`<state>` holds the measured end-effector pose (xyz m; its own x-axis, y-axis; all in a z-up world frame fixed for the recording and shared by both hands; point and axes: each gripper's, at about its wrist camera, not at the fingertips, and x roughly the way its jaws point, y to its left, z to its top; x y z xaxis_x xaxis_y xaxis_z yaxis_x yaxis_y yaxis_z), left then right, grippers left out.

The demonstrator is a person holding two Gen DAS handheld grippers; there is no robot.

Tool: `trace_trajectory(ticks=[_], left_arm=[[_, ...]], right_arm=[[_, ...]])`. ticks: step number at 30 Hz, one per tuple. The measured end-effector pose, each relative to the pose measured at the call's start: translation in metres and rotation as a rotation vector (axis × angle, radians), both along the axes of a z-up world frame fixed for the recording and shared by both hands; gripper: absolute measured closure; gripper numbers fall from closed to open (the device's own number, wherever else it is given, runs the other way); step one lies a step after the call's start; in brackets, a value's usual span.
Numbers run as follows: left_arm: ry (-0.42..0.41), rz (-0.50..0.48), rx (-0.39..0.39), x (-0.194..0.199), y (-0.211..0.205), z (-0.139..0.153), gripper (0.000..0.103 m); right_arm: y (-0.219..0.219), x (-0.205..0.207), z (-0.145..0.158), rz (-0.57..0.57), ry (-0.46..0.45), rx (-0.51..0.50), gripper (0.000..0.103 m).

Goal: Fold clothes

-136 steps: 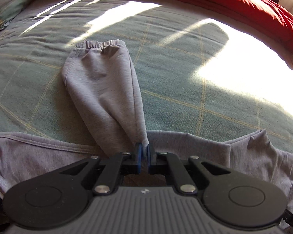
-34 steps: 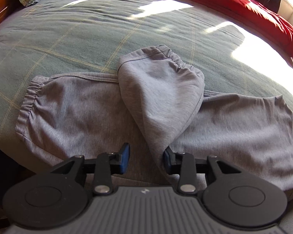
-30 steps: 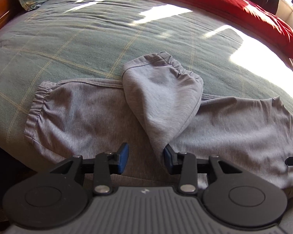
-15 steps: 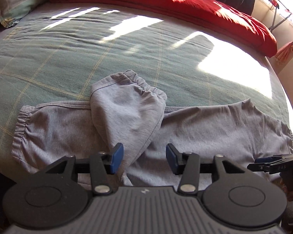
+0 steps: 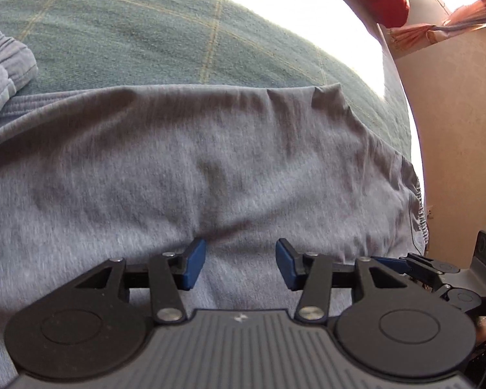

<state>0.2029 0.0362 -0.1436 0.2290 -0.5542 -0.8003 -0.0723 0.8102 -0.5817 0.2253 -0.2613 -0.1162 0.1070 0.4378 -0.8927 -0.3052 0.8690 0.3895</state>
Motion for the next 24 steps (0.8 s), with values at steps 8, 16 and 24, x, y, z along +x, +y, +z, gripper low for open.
trace_trajectory(ticks=[8,16,24], left_arm=[[-0.08,0.079,0.202,-0.003,0.063,0.017,0.054],[-0.125,0.047,0.182,-0.008,0.054,0.043,0.051],[-0.217,-0.304,0.375,-0.03,-0.039,0.029,0.046]], right_arm=[[-0.006,-0.003,-0.007,0.033,-0.002,0.008,0.0],[0.002,-0.004,0.009,0.073,-0.034,0.033,0.0],[0.017,0.004,0.007,0.086,-0.093,-0.062,0.0]])
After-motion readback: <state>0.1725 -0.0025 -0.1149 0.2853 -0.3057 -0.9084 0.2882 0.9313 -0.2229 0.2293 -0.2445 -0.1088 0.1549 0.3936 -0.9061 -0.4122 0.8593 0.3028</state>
